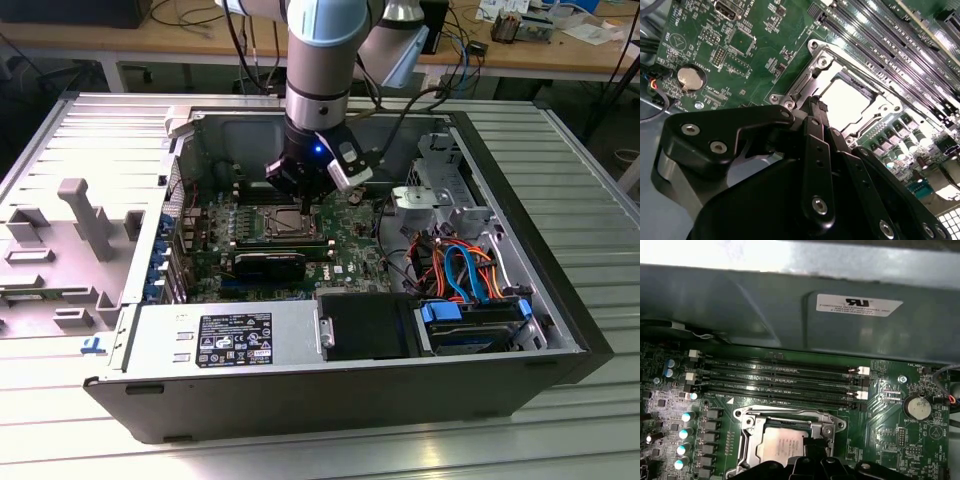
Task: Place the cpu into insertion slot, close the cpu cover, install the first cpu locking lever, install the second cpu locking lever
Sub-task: 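Install the first cpu locking lever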
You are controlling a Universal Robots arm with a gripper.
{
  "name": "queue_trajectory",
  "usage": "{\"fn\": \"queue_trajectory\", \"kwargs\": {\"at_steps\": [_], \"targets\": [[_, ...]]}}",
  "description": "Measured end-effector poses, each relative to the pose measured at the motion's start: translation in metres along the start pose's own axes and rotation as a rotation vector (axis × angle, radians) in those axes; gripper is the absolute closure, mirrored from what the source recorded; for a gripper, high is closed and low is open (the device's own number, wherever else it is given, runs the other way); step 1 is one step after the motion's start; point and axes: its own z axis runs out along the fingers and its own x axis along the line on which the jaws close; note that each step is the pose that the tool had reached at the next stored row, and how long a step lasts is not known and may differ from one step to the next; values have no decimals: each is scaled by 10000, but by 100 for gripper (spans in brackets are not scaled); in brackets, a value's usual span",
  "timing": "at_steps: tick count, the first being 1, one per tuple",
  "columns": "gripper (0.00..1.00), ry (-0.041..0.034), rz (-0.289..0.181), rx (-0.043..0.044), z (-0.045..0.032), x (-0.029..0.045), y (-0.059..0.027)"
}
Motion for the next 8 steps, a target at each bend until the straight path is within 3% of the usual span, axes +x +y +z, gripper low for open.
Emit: {"fn": "queue_trajectory", "kwargs": {"at_steps": [8], "targets": [[89, -1, 7, -1, -11, 0, -2]]}}
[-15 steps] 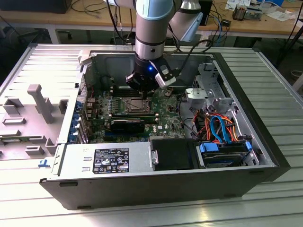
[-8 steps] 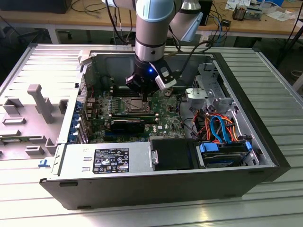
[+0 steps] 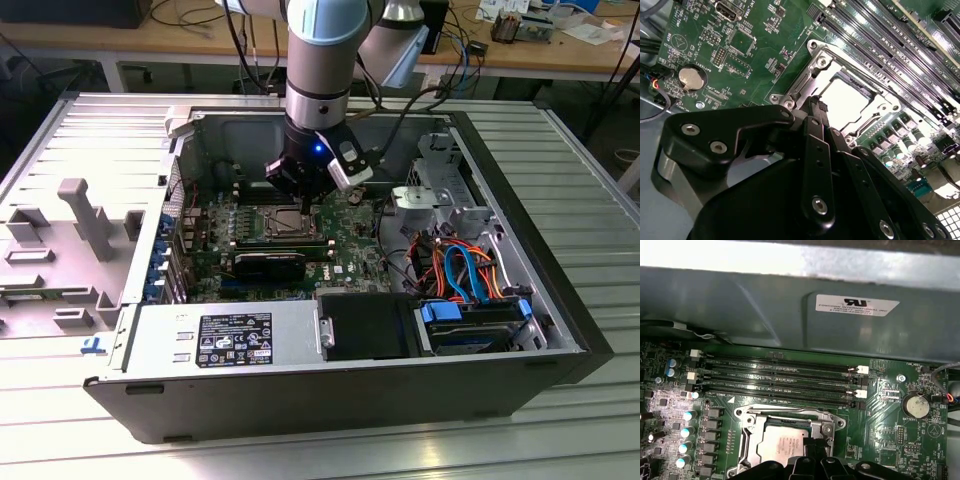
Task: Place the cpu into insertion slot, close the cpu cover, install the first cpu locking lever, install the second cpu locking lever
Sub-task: 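Install the first cpu locking lever, then install the second cpu locking lever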
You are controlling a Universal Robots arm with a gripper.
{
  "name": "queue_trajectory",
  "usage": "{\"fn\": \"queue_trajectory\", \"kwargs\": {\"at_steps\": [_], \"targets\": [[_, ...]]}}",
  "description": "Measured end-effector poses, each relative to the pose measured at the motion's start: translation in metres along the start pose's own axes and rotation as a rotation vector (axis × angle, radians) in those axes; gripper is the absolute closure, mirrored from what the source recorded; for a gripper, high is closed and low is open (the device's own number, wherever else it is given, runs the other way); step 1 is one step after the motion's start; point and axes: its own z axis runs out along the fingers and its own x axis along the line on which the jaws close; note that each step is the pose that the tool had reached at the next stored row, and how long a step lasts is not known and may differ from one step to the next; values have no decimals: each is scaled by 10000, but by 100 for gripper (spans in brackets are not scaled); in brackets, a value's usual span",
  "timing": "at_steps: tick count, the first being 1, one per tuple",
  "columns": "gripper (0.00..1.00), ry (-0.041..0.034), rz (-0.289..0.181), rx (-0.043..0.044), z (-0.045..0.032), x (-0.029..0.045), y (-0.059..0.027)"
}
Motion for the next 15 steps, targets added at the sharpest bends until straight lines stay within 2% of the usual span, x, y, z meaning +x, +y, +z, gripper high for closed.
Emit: {"fn": "queue_trajectory", "kwargs": {"at_steps": [8, 13, 15], "targets": [[89, 1, -1, 1, -1, 0, -6], [89, 3, 1, -2, 5, -7, -144], [89, 9, 2, -2, 20, -40, -185]]}}
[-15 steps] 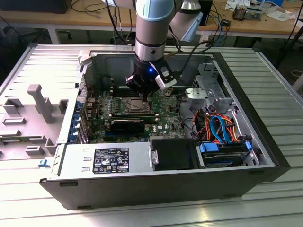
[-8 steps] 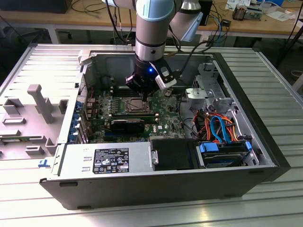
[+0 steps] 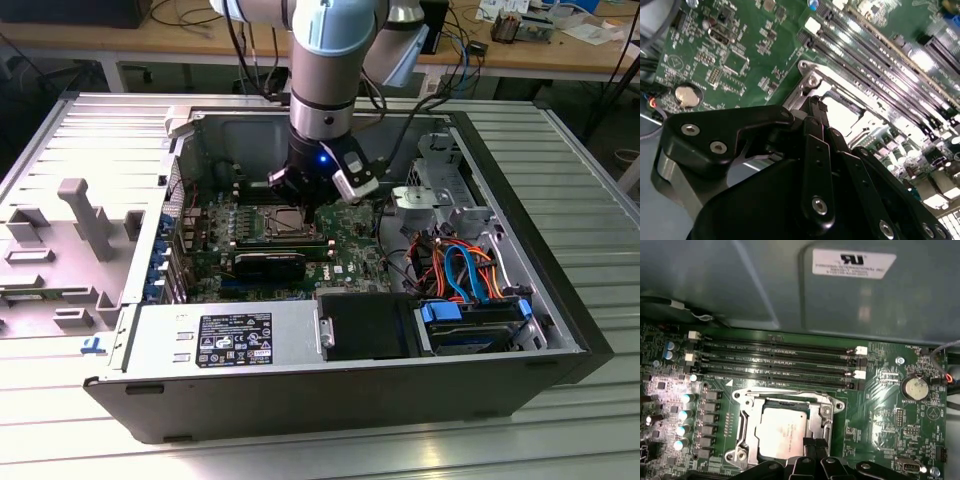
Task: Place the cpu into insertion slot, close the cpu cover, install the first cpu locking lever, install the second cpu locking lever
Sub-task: 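Install the second cpu locking lever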
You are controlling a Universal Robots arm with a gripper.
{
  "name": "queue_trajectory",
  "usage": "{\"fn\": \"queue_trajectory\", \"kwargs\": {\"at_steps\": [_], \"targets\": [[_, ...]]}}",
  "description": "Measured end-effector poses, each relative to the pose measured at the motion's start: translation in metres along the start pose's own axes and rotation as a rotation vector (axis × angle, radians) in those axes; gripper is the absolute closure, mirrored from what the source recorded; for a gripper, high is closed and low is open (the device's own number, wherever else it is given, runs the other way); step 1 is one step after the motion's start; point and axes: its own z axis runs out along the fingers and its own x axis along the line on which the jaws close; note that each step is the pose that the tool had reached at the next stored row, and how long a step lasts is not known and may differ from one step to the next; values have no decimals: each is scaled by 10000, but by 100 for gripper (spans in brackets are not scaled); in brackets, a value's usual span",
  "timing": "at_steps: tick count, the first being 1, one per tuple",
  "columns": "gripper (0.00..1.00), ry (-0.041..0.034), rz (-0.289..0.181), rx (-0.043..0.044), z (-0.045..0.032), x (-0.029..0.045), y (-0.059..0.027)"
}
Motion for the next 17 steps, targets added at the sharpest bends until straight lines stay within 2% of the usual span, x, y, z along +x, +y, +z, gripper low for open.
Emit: {"fn": "queue_trajectory", "kwargs": {"at_steps": [3, 5, 7, 9, 11, 12, 14, 15, 17], "targets": [[89, 3, -1, 5, 1, -20, -65], [89, 14, 1, 9, -2, -85, -84], [89, 14, 1, 8, -3, -89, -107], [89, 13, 1, 8, -7, -83, -163], [89, 12, 0, -1, -13, -72, -277], [89, 9, 0, -30, -14, -69, -298], [89, -9, -5, -217, -9, -33, -379], [89, -13, -8, -254, -6, -14, -390], [89, -16, -9, -259, 2, 28, -386]]}}
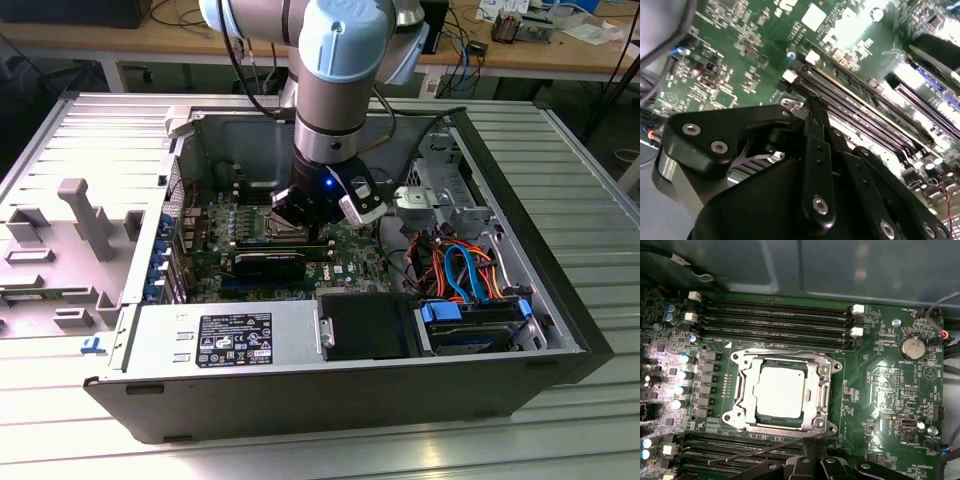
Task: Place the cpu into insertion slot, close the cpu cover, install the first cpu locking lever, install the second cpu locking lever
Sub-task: 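Install the second cpu locking lever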
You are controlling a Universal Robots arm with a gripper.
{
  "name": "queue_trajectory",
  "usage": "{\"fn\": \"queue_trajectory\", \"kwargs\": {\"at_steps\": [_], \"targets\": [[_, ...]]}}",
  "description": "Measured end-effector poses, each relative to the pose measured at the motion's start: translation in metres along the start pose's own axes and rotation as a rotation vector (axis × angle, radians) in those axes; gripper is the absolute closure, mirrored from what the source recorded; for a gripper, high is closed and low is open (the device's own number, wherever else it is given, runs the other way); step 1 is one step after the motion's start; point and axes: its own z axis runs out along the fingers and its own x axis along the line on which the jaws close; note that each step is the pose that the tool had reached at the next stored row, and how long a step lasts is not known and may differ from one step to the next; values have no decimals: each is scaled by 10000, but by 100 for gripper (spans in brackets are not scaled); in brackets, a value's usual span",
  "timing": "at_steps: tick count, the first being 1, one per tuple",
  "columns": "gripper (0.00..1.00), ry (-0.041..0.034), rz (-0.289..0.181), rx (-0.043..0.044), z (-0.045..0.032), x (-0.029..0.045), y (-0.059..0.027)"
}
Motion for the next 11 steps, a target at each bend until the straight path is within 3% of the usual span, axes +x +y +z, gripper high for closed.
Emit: {"fn": "queue_trajectory", "kwargs": {"at_steps": [8, 11], "targets": [[89, -37, -3, 7, 35, 202, 14], [89, -84, -8, 12, 52, 343, 27]]}}
